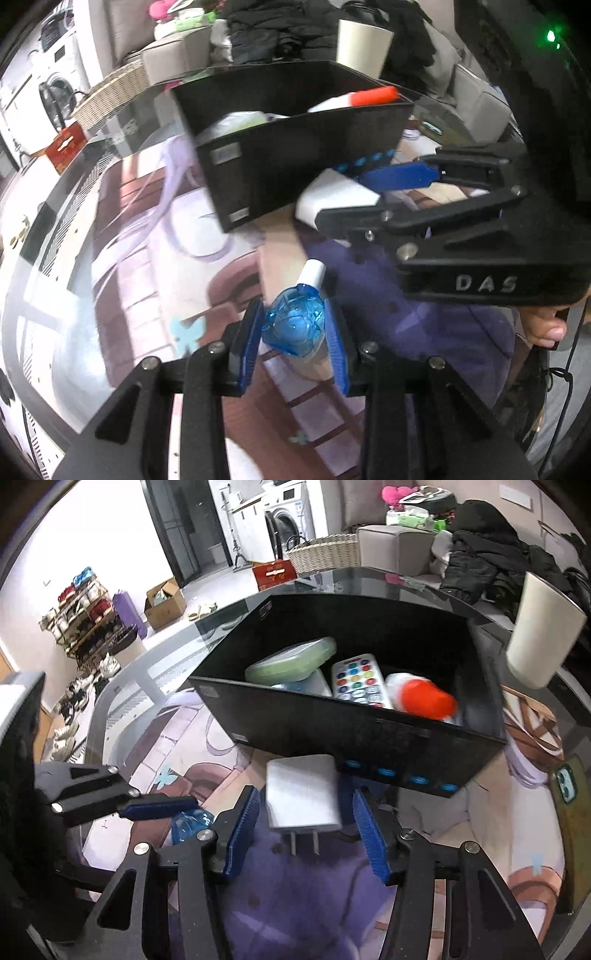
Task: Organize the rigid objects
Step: 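Grasp the small round blue bottle with left tool while right tool grips the white charger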
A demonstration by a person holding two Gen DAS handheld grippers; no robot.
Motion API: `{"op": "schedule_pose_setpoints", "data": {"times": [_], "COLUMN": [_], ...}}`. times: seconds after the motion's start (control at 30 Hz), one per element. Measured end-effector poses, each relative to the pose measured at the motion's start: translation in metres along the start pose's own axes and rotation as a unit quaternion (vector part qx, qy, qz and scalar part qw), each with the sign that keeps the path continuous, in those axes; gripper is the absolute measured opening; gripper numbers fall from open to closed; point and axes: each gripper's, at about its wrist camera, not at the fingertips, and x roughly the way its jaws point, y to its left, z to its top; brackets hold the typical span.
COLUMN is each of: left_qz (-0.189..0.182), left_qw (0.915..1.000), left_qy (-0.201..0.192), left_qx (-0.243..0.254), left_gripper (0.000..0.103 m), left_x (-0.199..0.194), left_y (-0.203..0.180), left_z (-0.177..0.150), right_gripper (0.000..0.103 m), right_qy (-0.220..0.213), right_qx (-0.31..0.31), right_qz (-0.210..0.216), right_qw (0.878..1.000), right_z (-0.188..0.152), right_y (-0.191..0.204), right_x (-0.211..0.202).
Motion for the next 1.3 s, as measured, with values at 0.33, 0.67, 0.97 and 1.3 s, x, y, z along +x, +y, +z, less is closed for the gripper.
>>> {"op": "schedule_pose_setpoints", "data": {"times": [0.33,0.67,0.97,1.3], "left_qz": [0.013,0.006,0.004,0.002], "left_qw": [0.9999,0.9994,0.9997,0.9994], "left_qy": [-0.002,0.001,-0.018,-0.026], "left_qx": [-0.001,0.035,0.013,0.022], "left_gripper": [0.032,0.047,0.028,0.051], "left_x": [0.002,0.011,0.016,0.02], "left_y": [-0.009,-0.042,-0.034,-0.041], "left_z": [-0.005,0.009,0.019,0.022], "right_gripper": [0.042,0.061,0.041,0.042], "right_qy": [0.025,0.017,0.008,0.004], "right_qx": [0.04,0.013,0.014,0.004], "right_qz": [-0.021,-0.064,-0.064,-0.059], "right_qw": [0.999,0.998,0.998,0.998], "right_z": [-0.013,-0.053,-0.055,-0.066], "right_y": [-0.018,-0.026,-0.029,-0.037], "right_x": [0.001,-0.02,-0.019,-0.026]}}
